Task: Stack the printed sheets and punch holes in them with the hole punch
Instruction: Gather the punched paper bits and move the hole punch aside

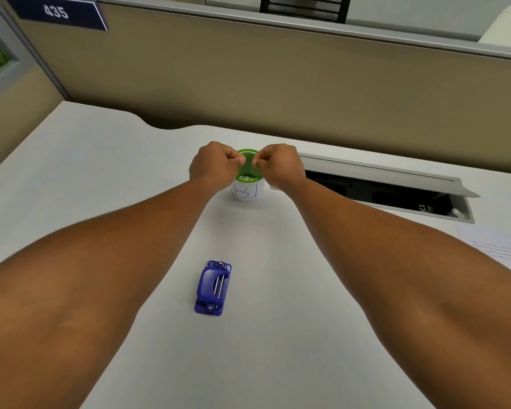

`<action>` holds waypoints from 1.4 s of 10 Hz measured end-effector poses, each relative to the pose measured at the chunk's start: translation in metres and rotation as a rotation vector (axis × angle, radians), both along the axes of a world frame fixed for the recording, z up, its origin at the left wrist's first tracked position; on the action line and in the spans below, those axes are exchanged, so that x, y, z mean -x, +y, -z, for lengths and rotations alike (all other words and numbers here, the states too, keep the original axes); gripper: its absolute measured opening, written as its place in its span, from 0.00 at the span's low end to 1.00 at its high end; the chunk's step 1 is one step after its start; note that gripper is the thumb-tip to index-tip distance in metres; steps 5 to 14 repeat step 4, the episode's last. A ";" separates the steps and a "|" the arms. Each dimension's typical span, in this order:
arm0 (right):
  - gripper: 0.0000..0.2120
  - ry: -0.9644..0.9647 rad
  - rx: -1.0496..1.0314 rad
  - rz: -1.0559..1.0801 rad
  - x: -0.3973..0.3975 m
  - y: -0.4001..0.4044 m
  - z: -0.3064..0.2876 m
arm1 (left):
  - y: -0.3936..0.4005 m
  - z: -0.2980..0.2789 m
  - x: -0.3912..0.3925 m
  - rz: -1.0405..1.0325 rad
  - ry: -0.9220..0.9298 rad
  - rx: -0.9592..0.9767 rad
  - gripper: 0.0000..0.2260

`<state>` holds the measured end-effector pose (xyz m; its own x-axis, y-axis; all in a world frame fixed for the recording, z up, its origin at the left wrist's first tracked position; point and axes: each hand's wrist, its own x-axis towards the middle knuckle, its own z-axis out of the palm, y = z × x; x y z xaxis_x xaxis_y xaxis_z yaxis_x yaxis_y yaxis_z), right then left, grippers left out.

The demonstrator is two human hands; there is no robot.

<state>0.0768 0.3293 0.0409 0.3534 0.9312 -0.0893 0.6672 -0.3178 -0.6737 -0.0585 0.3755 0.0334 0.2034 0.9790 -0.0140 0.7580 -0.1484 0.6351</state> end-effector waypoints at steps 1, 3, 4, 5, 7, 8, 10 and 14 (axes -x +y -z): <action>0.11 -0.018 -0.004 -0.014 0.002 -0.002 0.001 | -0.001 -0.001 -0.001 -0.007 0.014 -0.002 0.10; 0.06 0.020 -0.062 0.022 0.006 -0.011 -0.003 | -0.012 -0.013 -0.001 -0.038 -0.006 0.010 0.04; 0.10 0.042 -0.099 0.022 0.011 -0.021 -0.010 | -0.023 -0.025 -0.005 -0.044 -0.025 -0.021 0.07; 0.10 0.042 -0.099 0.022 0.011 -0.021 -0.010 | -0.023 -0.025 -0.005 -0.044 -0.025 -0.021 0.07; 0.10 0.042 -0.099 0.022 0.011 -0.021 -0.010 | -0.023 -0.025 -0.005 -0.044 -0.025 -0.021 0.07; 0.10 0.042 -0.099 0.022 0.011 -0.021 -0.010 | -0.023 -0.025 -0.005 -0.044 -0.025 -0.021 0.07; 0.10 0.042 -0.099 0.022 0.011 -0.021 -0.010 | -0.023 -0.025 -0.005 -0.044 -0.025 -0.021 0.07; 0.10 0.042 -0.099 0.022 0.011 -0.021 -0.010 | -0.023 -0.025 -0.005 -0.044 -0.025 -0.021 0.07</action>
